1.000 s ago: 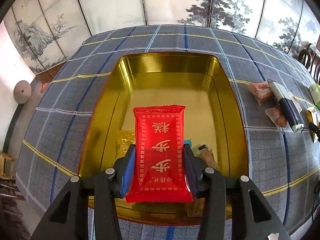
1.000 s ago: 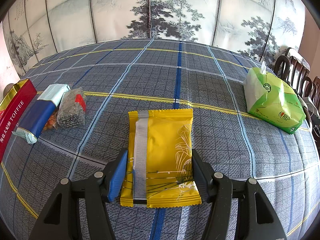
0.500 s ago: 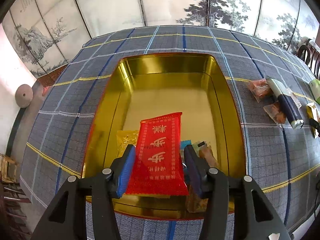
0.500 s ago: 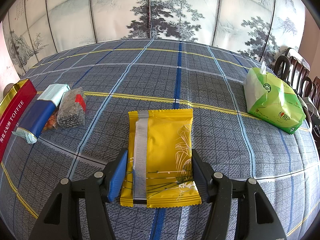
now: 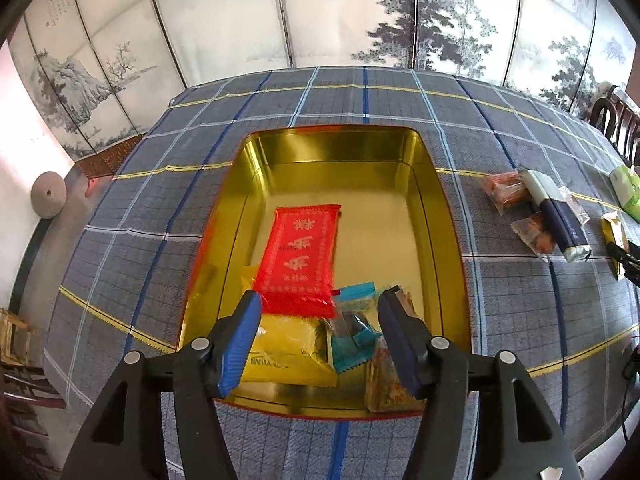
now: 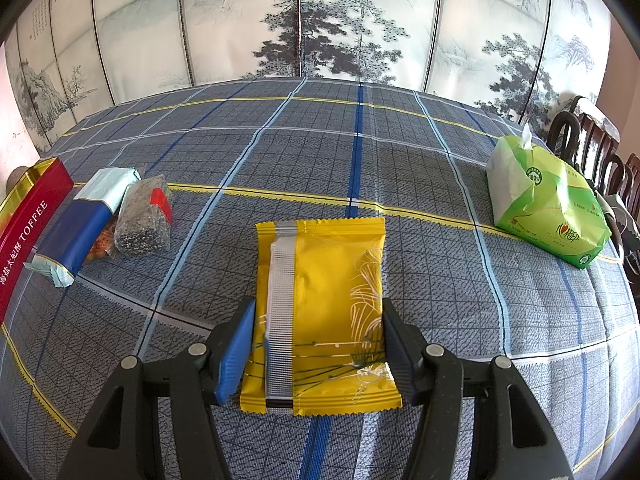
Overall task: Organize snacks
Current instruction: 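Carry the yellow bag toward the tin with the right gripper while the left gripper withdraws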
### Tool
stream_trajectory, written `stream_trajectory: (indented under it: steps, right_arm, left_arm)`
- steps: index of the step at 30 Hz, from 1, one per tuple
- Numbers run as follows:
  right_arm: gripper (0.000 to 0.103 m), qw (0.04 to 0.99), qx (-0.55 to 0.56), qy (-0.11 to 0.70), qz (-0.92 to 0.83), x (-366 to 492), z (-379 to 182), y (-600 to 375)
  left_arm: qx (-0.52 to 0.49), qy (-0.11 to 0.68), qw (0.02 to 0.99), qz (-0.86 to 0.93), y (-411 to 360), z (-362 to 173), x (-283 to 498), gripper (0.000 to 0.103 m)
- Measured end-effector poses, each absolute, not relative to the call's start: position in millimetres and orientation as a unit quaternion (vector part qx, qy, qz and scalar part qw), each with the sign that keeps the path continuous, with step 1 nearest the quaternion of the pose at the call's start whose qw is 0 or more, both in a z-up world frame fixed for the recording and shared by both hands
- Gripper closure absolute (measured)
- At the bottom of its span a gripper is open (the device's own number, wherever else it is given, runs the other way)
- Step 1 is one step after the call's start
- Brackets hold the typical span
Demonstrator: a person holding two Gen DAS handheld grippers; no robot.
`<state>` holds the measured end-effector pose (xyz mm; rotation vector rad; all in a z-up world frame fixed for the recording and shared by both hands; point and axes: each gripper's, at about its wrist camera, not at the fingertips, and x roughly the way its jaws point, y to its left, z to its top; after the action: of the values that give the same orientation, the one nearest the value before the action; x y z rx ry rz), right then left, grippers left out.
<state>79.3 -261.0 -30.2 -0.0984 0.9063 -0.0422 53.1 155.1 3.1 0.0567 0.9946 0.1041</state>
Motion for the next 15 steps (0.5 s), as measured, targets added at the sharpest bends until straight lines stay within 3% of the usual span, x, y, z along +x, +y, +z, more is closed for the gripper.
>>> stream_trajectory:
  steps: [15]
  right_arm:
    - [0.043, 0.896, -0.029, 0.438, -0.059, 76, -26, -260]
  left_arm:
    - [-0.010, 0.464, 0.883, 0.065, 166, 13, 34, 0.031]
